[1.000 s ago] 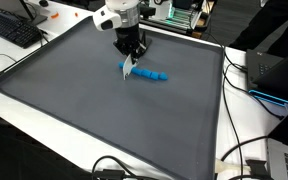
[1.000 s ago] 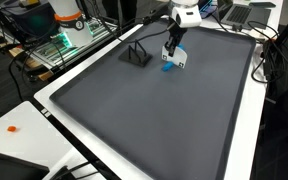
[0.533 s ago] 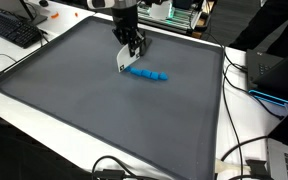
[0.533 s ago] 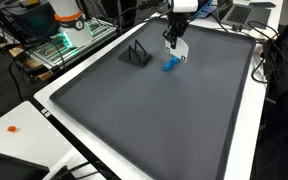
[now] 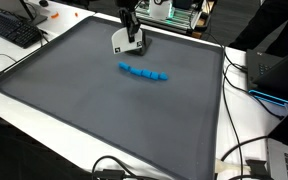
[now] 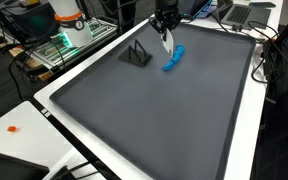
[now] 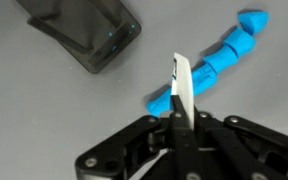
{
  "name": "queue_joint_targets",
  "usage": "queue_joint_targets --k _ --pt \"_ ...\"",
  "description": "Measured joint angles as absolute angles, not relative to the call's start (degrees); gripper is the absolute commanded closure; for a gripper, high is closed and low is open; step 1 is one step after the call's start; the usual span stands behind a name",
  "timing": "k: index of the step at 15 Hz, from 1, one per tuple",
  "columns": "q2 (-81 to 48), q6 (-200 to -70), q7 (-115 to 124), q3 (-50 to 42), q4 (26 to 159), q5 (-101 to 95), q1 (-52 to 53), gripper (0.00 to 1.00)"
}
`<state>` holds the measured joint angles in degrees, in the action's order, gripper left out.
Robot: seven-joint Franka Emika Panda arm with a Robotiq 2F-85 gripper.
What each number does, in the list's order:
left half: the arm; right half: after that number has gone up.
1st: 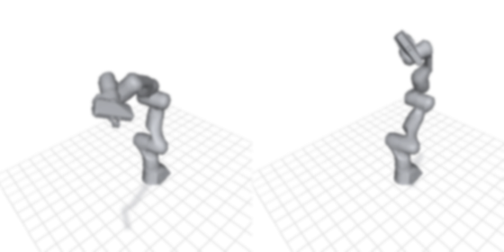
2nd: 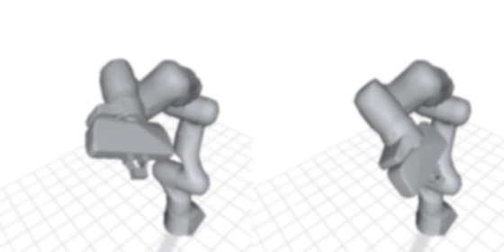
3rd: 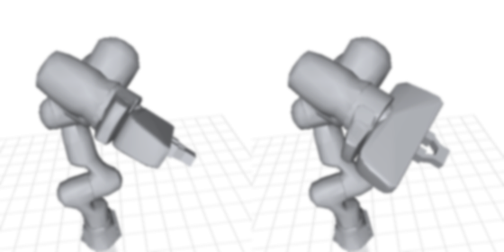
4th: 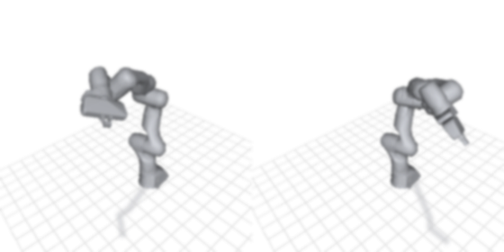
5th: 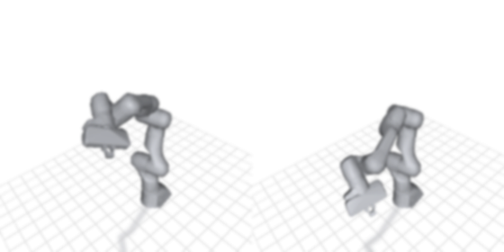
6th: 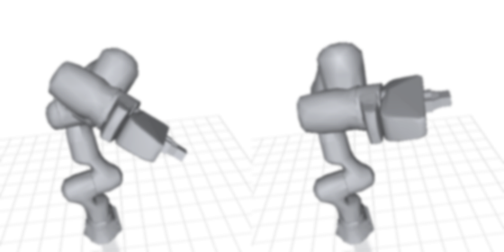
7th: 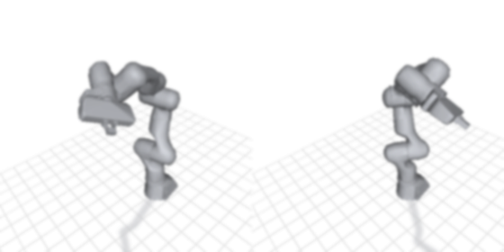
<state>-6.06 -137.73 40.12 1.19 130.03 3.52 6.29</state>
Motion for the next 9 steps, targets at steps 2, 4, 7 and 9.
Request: queue_joint_targets --k 2,4,7,9 --pt "-4.4 -138.7 46.2 1.1 132.6 3.5 6.3 0.99" --pt "-3.2 -140.1 52.0 1.1 134.9 3.5 6.2 0.99" --pt "-2.0 -141.8 58.8 1.1 138.1 3.5 6.0 0.99" --pt "-1.5 -142.8 61.6 1.1 139.9 3.5 5.7 0.99"
